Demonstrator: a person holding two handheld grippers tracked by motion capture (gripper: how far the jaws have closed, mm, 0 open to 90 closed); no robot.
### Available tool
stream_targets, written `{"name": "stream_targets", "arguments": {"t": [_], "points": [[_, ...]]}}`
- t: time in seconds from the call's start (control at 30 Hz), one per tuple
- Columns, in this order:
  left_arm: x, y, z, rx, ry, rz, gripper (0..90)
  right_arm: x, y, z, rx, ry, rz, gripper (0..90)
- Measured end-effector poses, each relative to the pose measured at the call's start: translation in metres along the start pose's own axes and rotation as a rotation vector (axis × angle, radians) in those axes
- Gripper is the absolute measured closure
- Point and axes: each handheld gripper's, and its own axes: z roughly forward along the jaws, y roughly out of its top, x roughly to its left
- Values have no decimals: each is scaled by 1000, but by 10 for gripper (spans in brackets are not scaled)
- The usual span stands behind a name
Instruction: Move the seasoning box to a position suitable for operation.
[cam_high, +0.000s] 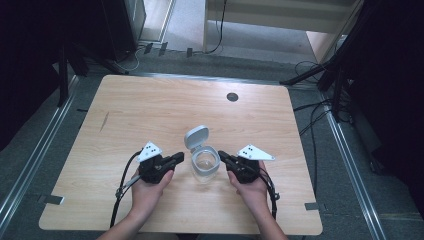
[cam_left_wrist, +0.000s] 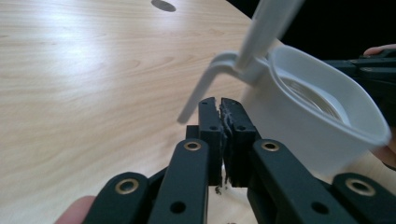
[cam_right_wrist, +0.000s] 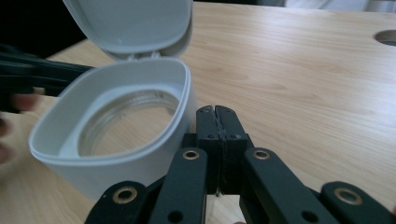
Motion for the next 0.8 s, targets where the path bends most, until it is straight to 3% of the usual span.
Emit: {"name": "stream_targets", "arguments": {"t": [0.07,0.17,0.43,0.57,0.6,0.63,0.67,0.73,0.77,0.8], "points": [[-9,-6,-6,-5,12,27,867,8,-4,-1,4,-35,-25,900],[-16,-9,-6,10,14,56,883,17,-10,-4,-4,-34,-7,900],[-14,-12,-2,21,22,59,900,34,-11,-1,-17,-17,47,900],[-8,-12,-7,14,44,53,900,39,-11,2,-17,-4,71,900],[-5,-12,-8,13,44,52,900,44,-11,6,-7,-8,38,900],[-3,-13,-9,9,55,53,900,44,-11,6,-7,-8,38,900],[5,-15,-14,-25,70,52,816,45,-9,8,-9,-15,19,900],[9,-16,-17,-39,76,61,702,44,-8,9,-11,-18,26,900],[18,-17,-22,-61,103,68,702,41,-6,9,-15,-23,27,900],[34,-19,-31,-69,119,70,646,35,1,10,-26,-40,36,900]]}}
